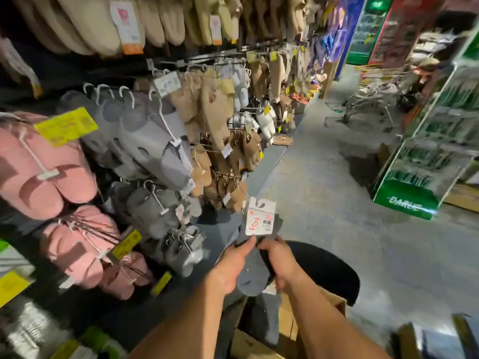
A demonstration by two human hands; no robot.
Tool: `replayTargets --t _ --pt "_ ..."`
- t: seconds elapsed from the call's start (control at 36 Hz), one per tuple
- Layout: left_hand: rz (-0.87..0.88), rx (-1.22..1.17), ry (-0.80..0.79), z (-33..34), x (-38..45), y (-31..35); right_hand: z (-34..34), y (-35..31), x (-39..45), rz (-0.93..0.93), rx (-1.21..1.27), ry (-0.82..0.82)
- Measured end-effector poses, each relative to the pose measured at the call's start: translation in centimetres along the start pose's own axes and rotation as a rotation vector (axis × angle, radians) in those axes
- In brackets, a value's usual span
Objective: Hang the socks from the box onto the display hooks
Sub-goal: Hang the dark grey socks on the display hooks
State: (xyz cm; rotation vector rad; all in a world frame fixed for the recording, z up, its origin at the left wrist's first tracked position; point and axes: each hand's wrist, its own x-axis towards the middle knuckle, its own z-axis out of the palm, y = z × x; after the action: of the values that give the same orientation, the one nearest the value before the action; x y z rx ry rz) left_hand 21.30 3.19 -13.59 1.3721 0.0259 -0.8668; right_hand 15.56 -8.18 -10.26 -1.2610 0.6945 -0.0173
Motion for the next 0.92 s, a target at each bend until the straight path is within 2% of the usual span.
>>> replayTargets --t 0.06,0.17,0.22,0.31,0.47,0.58,0.64,0.67,0.75,0.92 --pt "0.099 -0.016 0.043 0.1 -1.7 2.0 1.3 -2.6 -1.5 -0.095 -0.172 -0.053" --pt "0.257 0.045 0.076 -1.1 -5.9 4.5 3.6 -6.2 -3.2 -0.29 -0.685 -0.107" --pt "0.301 -0.024 0.133 -2.4 -7.4 4.5 5.1 -6.6 -3.7 -0.384 -0.767 -0.16" --pt "0.36 -0.112 0.273 -4.8 -10.1 3.9 8.1 -6.1 -4.5 -0.525 -0.772 -0.288" --pt "0.527 -0.194 0.6 -9.4 -18.4 3.0 15.9 -3.9 -10.0 -0.632 -0.75 -0.525" --pt "0.644 -0.372 0.604 -10.9 -25.8 1.8 21.1 -1.2 -15.1 -0.671 -0.764 -0.622" --pt "0.65 -0.406 0.76 -12.1 -29.7 0.7 23.2 -0.2 -18.4 -0.657 -0.862 -0.734" --pt "0.653 -0.382 0.86 -12.5 -31.6 0.2 24.2 0.3 -20.0 -0.614 -0.888 -0.758" --pt "0.684 -0.231 1.118 -14.4 -37.0 -2.2 26.8 2.4 -25.9 -0.579 -0.731 -0.87" --pt "0.797 -0.226 1.331 -15.2 -49.3 -7.3 31.0 8.4 -37.2 -0.682 -0.698 -1.063"
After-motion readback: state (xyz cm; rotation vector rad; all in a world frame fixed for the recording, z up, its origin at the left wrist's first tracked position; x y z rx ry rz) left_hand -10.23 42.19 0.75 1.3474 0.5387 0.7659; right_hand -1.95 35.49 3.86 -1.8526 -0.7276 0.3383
